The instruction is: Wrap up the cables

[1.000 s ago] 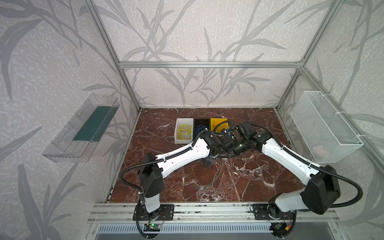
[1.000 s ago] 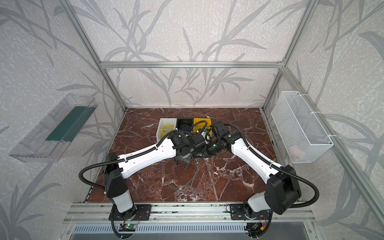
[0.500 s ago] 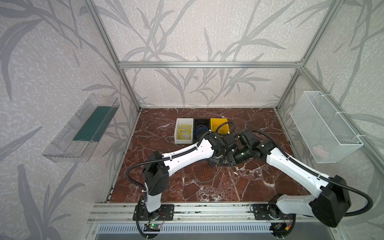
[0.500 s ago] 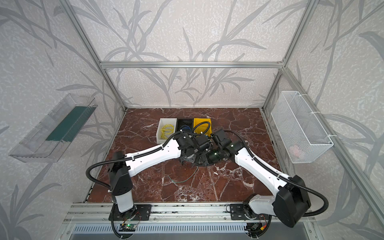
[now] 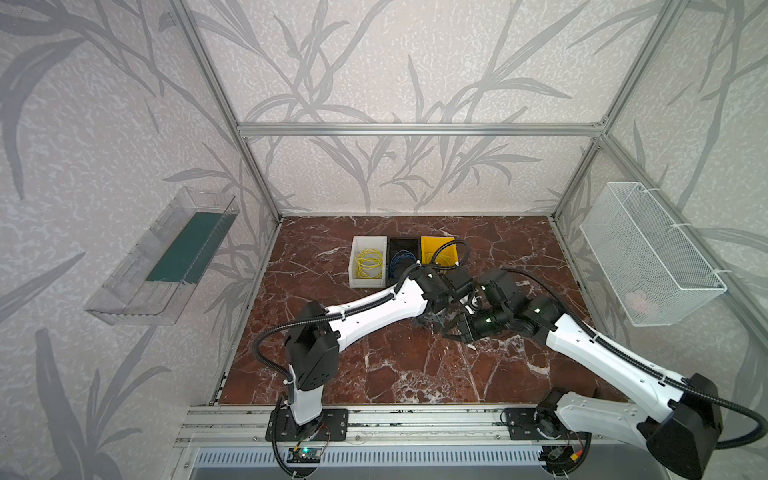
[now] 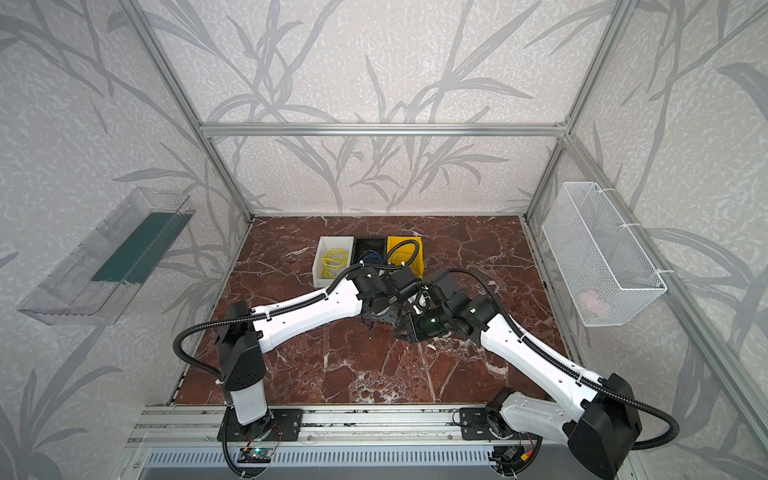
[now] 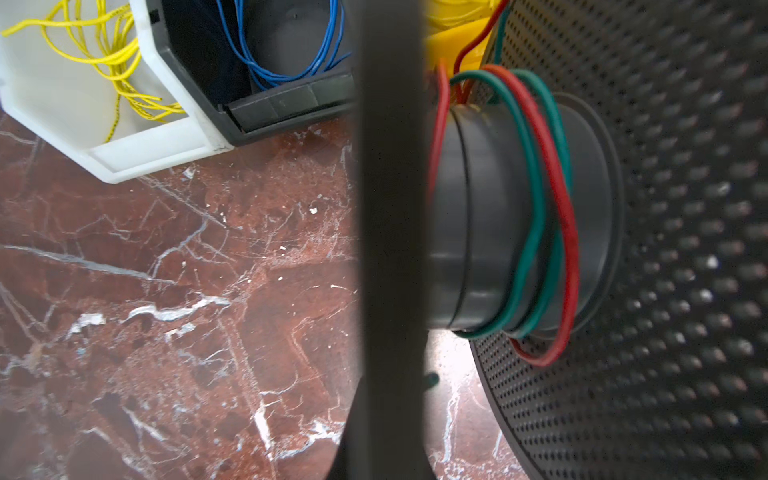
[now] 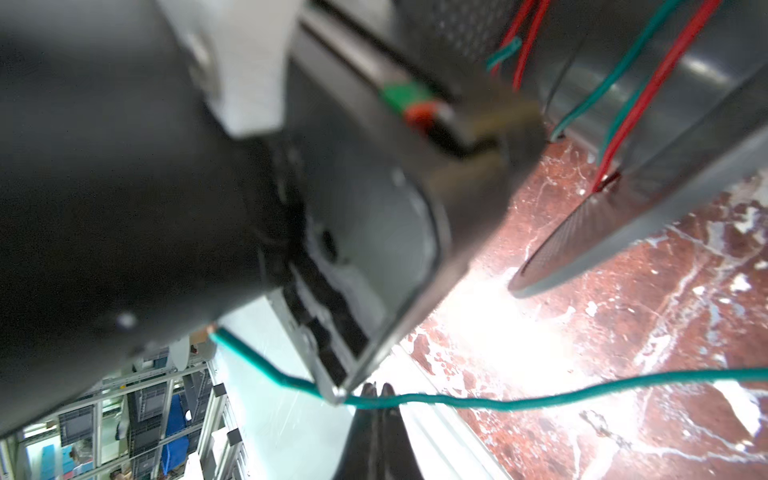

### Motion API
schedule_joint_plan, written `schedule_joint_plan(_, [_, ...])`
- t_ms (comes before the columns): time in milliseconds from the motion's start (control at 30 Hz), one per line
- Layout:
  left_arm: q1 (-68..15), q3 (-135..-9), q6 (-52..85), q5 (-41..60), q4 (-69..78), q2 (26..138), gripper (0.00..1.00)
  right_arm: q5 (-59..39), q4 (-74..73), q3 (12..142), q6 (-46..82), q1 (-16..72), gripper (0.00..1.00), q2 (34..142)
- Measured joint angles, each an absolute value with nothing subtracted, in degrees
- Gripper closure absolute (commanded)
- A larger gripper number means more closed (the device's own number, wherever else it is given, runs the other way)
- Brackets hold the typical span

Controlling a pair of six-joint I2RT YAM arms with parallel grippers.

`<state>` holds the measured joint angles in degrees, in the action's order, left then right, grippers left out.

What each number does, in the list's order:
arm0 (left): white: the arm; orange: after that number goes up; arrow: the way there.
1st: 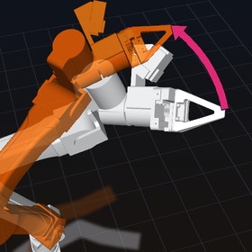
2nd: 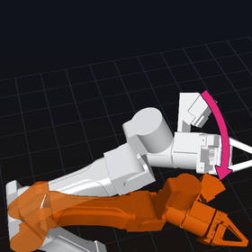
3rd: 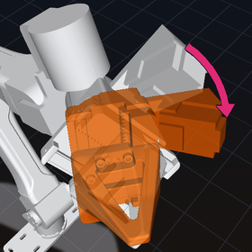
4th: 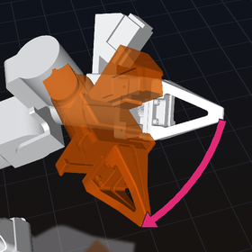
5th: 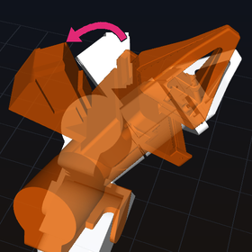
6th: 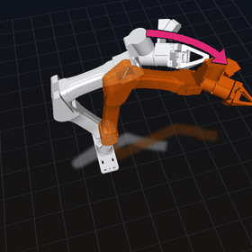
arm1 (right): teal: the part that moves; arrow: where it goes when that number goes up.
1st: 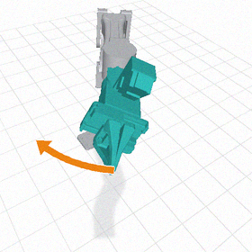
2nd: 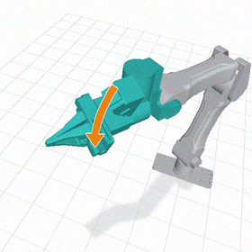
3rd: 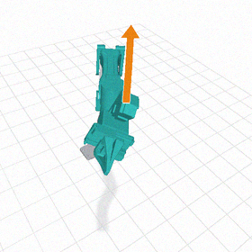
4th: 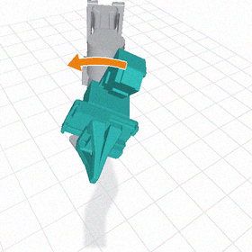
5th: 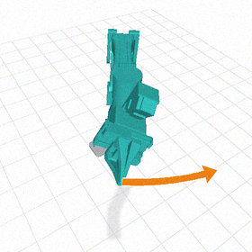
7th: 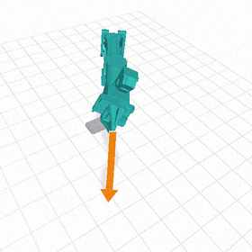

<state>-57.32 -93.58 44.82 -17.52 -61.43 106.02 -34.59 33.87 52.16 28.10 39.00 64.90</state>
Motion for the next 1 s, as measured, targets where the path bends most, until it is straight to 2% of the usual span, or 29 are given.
schedule_joint_plan(333, [-58.7,-88.0,46.3,-12.7,-50.5,103.2,1.0,-32.0,40.2,53.7,25.8,39.5,1.0,61.7])
schedule_joint_plan(367, [-58.8,-87.9,46.3,-12.5,-49.8,103.1,1.0,-31.6,41.7,54.5,25.3,39.4,0.97,61.7])
schedule_joint_plan(500, [-58.0,-87.4,46.0,-11.5,-48.8,101.8,1.0,-31.0,49.4,60.6,22.9,35.6,0.68,60.2])
schedule_joint_plan(633, [-54.3,-85.0,46.1,-13.0,-53.5,101.4,1.0,-33.7,50.8,70.9,20.8,28.0,0.53,55.1])
schedule_joint_plan(833, [-53.9,-84.0,46.1,-13.9,-53.6,100.6,1.0,-39.6,51.8,74.5,19.4,24.4,0.51,53.2])
schedule_joint_plan(1000, [-54.2,-82.4,45.2,-13.5,-53.8,98.9,1.0,-36.3,54.2,73.5,17.0,20.5,0.5,55.1])
